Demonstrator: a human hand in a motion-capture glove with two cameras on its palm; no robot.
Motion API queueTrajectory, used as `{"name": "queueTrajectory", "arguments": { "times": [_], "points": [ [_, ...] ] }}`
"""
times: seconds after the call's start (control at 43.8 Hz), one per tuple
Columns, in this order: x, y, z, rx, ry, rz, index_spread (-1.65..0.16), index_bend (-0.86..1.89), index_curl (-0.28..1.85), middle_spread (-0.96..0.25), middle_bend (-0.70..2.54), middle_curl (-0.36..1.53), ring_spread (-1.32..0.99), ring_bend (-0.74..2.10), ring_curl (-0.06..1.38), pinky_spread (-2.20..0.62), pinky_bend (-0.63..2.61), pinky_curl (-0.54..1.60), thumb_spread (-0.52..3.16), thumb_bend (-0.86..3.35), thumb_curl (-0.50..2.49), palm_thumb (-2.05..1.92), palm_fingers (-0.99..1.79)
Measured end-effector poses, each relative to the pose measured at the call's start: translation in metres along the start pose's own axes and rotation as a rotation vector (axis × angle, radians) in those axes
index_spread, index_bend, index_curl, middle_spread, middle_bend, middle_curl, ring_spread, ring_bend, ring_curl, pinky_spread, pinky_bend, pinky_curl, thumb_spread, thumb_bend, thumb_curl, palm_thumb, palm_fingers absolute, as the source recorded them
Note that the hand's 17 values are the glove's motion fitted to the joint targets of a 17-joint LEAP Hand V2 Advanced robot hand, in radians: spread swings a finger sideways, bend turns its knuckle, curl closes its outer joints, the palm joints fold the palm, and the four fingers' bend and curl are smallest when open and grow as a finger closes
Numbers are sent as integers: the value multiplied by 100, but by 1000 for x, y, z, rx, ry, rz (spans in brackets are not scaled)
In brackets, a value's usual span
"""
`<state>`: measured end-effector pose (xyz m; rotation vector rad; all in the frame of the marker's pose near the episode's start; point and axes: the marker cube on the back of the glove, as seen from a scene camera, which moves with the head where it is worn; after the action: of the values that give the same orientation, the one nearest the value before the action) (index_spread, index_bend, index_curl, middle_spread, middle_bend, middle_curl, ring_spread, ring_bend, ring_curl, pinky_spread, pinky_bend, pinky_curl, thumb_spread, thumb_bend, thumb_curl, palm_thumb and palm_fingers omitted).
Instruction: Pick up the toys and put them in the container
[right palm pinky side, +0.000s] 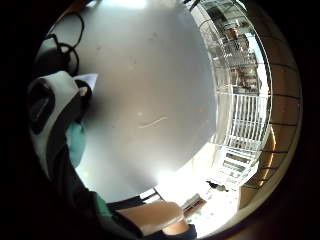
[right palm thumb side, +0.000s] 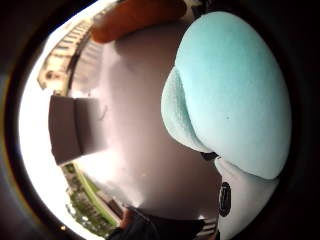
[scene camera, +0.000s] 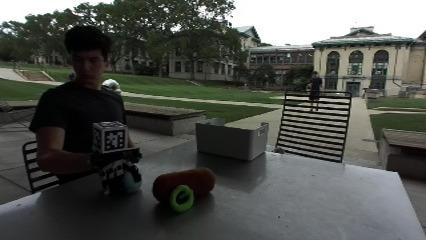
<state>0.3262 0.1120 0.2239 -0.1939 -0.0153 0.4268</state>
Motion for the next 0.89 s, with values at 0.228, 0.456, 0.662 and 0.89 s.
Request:
{"name": "queueTrajectory", "arguments": {
  "times": [0.228,0.456,0.662,0.89],
  "points": [
    [0,-7,-35,36,-37,-53,-27,24,49,-27,101,47,-34,112,40,-47,77,27,153,73,61,100,127],
    [-5,-13,-147,168,-121,-53,-33,2,41,-33,86,44,-38,125,45,-46,98,37,110,33,64,63,94],
    [-49,-18,-231,277,-107,-131,-35,0,26,-37,83,45,-40,132,46,-44,112,41,95,23,69,58,82],
    [-138,-10,-290,361,-116,-202,-36,5,16,-38,81,46,-40,134,46,-43,116,42,89,18,74,59,79]
  ]
}}
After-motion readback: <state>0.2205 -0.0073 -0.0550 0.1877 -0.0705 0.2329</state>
